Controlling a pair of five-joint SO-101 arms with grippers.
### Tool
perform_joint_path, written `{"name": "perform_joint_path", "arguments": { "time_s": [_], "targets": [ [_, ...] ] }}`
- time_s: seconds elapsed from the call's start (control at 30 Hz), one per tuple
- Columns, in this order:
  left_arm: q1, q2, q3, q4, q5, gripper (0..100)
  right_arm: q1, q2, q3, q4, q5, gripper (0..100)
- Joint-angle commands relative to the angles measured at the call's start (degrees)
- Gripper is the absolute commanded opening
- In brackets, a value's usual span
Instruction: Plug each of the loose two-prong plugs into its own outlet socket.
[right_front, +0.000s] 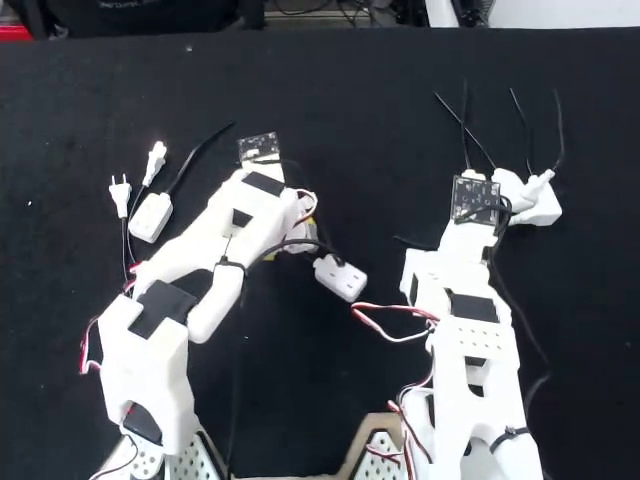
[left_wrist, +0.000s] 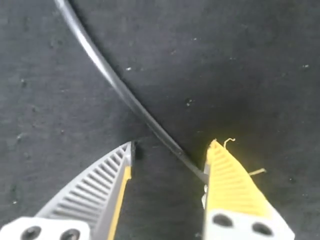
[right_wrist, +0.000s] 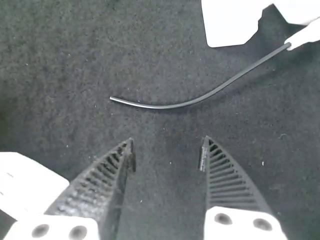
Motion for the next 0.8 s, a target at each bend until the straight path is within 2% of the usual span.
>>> {"name": "perform_joint_path", "arguments": {
  "time_s": [0.0,0.2,0.33,0.47,0.63,0.77],
  "targets": [
    [-3.7,-5.8,5.8,2.1,-1.2,24,0.9,-1.5,-3.5,-1.1,-0.6,20.4],
    [-6.0,-20.7,19.1,0.7,-6.9,24,0.9,-1.5,-3.5,-1.1,-0.6,20.4],
    [-11.9,-26.9,28.7,-4.4,-11.5,24,0.9,-1.5,-3.5,-1.1,-0.6,20.4],
    [-17.9,-32.2,29.9,-2.1,-14.0,24,0.9,-1.5,-3.5,-1.1,-0.6,20.4],
    [-21.8,-37.6,28.8,2.8,-15.0,24,0.9,-1.5,-3.5,-1.1,-0.6,20.4],
    [-27.6,-41.5,25.0,2.9,-15.1,24,0.8,-1.5,-3.5,-1.1,-0.6,20.4]
  ]
}}
